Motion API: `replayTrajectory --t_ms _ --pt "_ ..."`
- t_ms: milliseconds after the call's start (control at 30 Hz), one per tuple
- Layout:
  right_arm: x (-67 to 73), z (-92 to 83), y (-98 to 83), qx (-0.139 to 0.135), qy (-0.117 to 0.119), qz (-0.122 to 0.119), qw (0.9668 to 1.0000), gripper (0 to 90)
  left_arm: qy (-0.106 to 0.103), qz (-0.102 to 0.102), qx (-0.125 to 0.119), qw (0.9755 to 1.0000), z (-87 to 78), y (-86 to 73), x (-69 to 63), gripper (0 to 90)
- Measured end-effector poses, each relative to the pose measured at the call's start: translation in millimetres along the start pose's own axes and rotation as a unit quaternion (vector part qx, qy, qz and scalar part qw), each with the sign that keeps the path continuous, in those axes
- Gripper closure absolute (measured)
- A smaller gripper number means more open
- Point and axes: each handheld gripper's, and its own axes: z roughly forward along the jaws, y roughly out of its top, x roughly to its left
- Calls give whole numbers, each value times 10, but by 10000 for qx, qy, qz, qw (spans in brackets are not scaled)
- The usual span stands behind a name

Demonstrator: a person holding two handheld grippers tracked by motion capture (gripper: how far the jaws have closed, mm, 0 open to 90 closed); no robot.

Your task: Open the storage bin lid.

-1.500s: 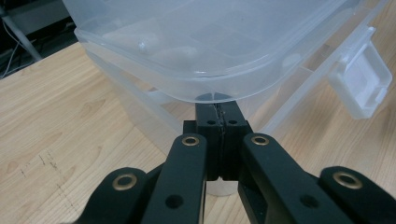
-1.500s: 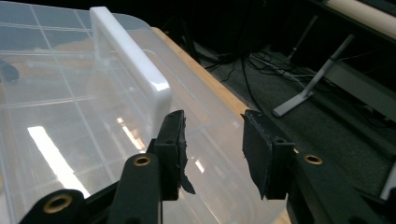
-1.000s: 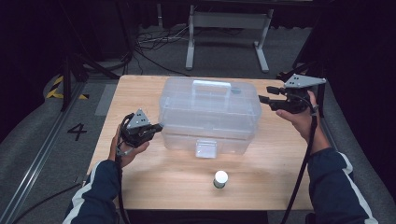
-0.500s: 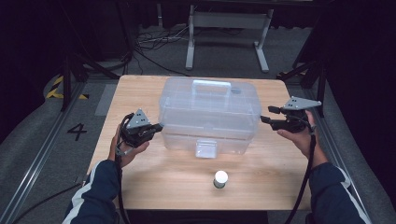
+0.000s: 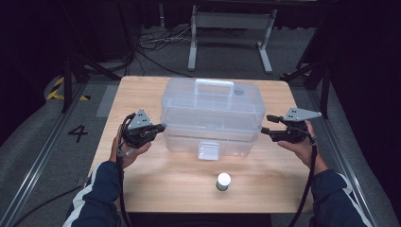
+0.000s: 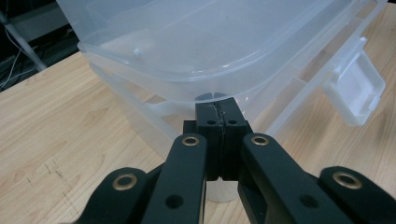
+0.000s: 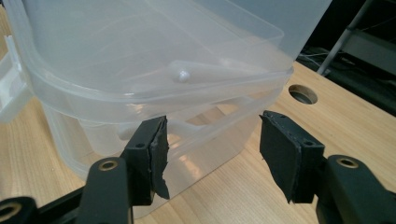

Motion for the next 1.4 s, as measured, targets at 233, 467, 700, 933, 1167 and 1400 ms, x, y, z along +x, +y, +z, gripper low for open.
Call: replayTrajectory --t_ms 233,467,700,933,1167,1400 --pt "23 -22 -9 -147 -90 -63 9998 468 160 109 82 9998 0 16 -22 900" --pt "63 -62 2 -430 -227 -127 9987 493 93 98 166 9998 21 -7 -26 898" --pt "97 -97 85 -651 -235 -208 9974 509 154 53 247 9996 78 -32 -21 898" --pt "123 -141 189 -972 -203 -239 9948 580 74 -49 205 9998 91 -52 -1 898" --pt "126 -152 229 -1044 -263 -244 9939 623 82 1 229 9997 91 -52 -8 897" --pt "130 -149 272 -1142 -428 -342 9919 644 53 1 207 9998 93 -59 -7 896"
